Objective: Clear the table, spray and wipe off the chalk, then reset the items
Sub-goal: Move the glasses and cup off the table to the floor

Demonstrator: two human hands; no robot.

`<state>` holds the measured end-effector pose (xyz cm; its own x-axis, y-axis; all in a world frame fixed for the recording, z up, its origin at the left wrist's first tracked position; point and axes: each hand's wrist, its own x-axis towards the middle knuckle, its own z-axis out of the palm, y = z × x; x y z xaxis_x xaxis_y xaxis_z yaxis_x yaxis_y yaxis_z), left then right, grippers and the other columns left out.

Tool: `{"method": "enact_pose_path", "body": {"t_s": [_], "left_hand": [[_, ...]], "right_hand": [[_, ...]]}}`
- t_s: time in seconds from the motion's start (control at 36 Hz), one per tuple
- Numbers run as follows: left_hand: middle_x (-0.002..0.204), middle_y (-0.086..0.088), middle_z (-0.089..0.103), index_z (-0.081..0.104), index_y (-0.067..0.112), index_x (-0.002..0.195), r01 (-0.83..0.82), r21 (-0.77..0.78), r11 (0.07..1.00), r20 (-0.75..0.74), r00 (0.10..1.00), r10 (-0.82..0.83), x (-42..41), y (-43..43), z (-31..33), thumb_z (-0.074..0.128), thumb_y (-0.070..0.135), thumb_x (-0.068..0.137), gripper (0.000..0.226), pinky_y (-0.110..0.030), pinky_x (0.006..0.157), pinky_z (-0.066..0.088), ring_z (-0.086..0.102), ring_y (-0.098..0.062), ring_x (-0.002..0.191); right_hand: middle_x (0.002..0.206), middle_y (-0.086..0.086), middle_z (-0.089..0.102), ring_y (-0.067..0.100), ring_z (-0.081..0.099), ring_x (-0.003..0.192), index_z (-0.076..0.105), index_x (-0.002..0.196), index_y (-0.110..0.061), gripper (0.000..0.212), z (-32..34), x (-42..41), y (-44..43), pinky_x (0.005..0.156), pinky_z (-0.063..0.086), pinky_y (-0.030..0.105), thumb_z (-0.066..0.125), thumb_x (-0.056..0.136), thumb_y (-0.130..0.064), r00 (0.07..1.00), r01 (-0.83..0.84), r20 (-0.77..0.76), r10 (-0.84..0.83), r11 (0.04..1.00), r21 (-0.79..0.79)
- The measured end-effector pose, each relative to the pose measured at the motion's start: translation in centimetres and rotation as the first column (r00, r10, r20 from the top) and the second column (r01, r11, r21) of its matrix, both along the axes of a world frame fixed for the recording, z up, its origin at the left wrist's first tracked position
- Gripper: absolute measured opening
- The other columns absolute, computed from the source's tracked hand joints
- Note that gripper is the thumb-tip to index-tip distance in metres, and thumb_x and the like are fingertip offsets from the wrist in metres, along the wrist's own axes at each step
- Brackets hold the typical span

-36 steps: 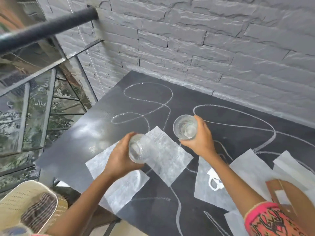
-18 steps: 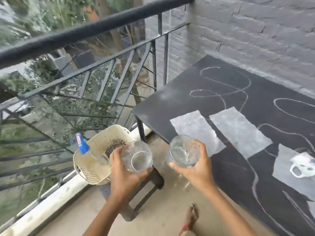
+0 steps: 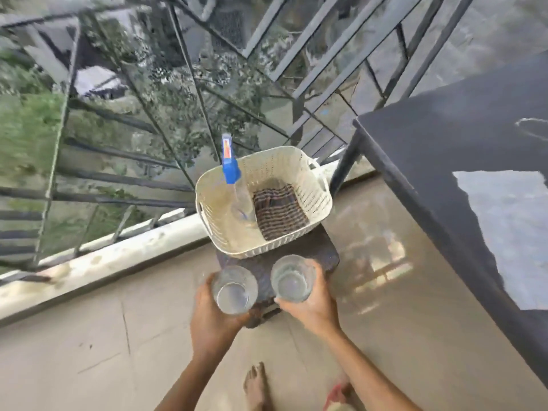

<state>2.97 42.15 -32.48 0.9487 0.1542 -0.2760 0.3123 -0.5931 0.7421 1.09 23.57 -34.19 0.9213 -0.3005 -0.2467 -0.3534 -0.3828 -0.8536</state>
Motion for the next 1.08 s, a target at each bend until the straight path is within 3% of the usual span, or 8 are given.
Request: {"method": "enact_pose_path", "body": {"t_s": [0.08, 0.19, 0.5, 0.58, 0.67, 0.78, 0.92, 1.08], "left_hand": [[0.124, 0.005, 0.053, 0.045, 0.019, 0.128, -0.007, 0.010, 1.000, -0.004, 1.000, 0.007, 0.9, 0.2, -2.5, 0.090, 0.025, 0.045, 0.095, -0.015, 0.080, 0.033, 0.053, -0.015, 0.111], [0.112, 0.014, 0.049, 0.044, 0.026, 0.122, -0.015, -0.033, 0.999, 0.002, 1.000, 0.016, 2.1, 0.1, -4.6, 0.090, 0.023, 0.046, 0.089, -0.019, 0.078, 0.035, 0.049, -0.007, 0.101], [0.124, 0.000, 0.048, 0.039, 0.010, 0.131, -0.048, -0.136, 0.989, -0.005, 0.999, 0.048, 2.8, -0.4, -7.0, 0.092, 0.016, 0.050, 0.096, -0.026, 0.091, 0.043, 0.050, -0.013, 0.109], [0.122, 0.005, 0.043, 0.035, 0.014, 0.131, -0.023, -0.165, 0.986, -0.038, 0.999, 0.017, 2.7, -0.3, -7.0, 0.092, 0.022, 0.049, 0.101, -0.009, 0.087, 0.037, 0.045, -0.005, 0.108], [0.132, 0.000, 0.035, 0.024, 0.009, 0.140, 0.020, -0.155, 0.988, -0.075, 0.997, -0.032, 2.7, 0.0, -7.2, 0.094, 0.018, 0.046, 0.118, 0.006, 0.088, 0.026, 0.038, -0.008, 0.120], [0.151, -0.008, 0.017, 0.004, 0.006, 0.148, 0.061, -0.110, 0.992, -0.108, 0.991, -0.073, 2.5, 0.1, -5.9, 0.094, 0.018, 0.046, 0.137, -0.012, 0.104, 0.020, 0.023, -0.019, 0.139], [0.155, -0.014, 0.012, 0.003, 0.001, 0.148, 0.155, 0.026, 0.988, -0.028, 0.988, -0.154, 1.2, 0.0, -1.4, 0.092, 0.024, 0.051, 0.134, -0.022, 0.113, 0.014, 0.013, -0.025, 0.145], [0.155, -0.022, 0.013, 0.018, -0.009, 0.144, 0.333, 0.099, 0.938, 0.222, 0.911, -0.347, 0.9, -2.6, 7.4, 0.081, 0.033, 0.067, 0.109, -0.044, 0.118, 0.014, 0.008, -0.034, 0.146]], "right_hand": [[0.112, -0.016, 0.051, 0.008, 0.052, 0.106, 0.040, 0.123, -0.031, 0.088, -2.8, 1.5, 0.6, 0.085, 0.041, 0.022, 0.087, 0.049, -0.027, 0.999, -0.021, -0.031, 0.019, 0.999, -0.037], [0.109, -0.015, 0.053, 0.005, 0.052, 0.099, 0.037, 0.119, -0.030, 0.086, -4.9, 3.0, 1.0, 0.076, 0.037, 0.015, 0.086, 0.049, -0.027, 0.996, -0.073, -0.048, 0.070, 0.995, -0.065], [0.118, -0.004, 0.055, 0.011, 0.054, 0.105, 0.034, 0.125, -0.022, 0.091, -6.1, 4.1, 1.8, 0.082, 0.039, 0.016, 0.088, 0.052, -0.030, 0.995, -0.098, -0.010, 0.097, 0.990, -0.098], [0.125, 0.000, 0.053, 0.014, 0.052, 0.111, 0.033, 0.131, -0.018, 0.097, -6.1, 4.0, 1.9, 0.086, 0.037, 0.014, 0.089, 0.053, -0.029, 0.995, -0.100, -0.025, 0.098, 0.989, -0.109], [0.136, 0.003, 0.046, 0.017, 0.046, 0.123, 0.023, 0.140, -0.017, 0.110, -5.8, 3.9, 1.9, 0.097, 0.038, 0.023, 0.090, 0.053, -0.031, 0.991, -0.118, -0.074, 0.111, 0.988, -0.104], [0.146, 0.003, 0.033, 0.016, 0.034, 0.133, 0.017, 0.144, -0.015, 0.121, -4.6, 3.7, 1.6, 0.101, 0.025, 0.014, 0.091, 0.051, -0.034, 0.988, -0.130, -0.097, 0.120, 0.985, -0.109], [0.149, 0.003, 0.030, 0.012, 0.028, 0.136, 0.016, 0.146, -0.017, 0.117, -0.9, 3.0, 0.8, 0.100, 0.017, 0.008, 0.087, 0.057, -0.040, 0.996, -0.085, -0.045, 0.080, 0.988, -0.126], [0.144, 0.006, 0.036, 0.016, 0.035, 0.134, 0.025, 0.143, -0.009, 0.094, 8.5, 1.9, -0.4, 0.110, 0.034, 0.036, 0.079, 0.071, -0.034, 0.984, 0.076, 0.169, -0.056, 0.991, -0.113]]}}
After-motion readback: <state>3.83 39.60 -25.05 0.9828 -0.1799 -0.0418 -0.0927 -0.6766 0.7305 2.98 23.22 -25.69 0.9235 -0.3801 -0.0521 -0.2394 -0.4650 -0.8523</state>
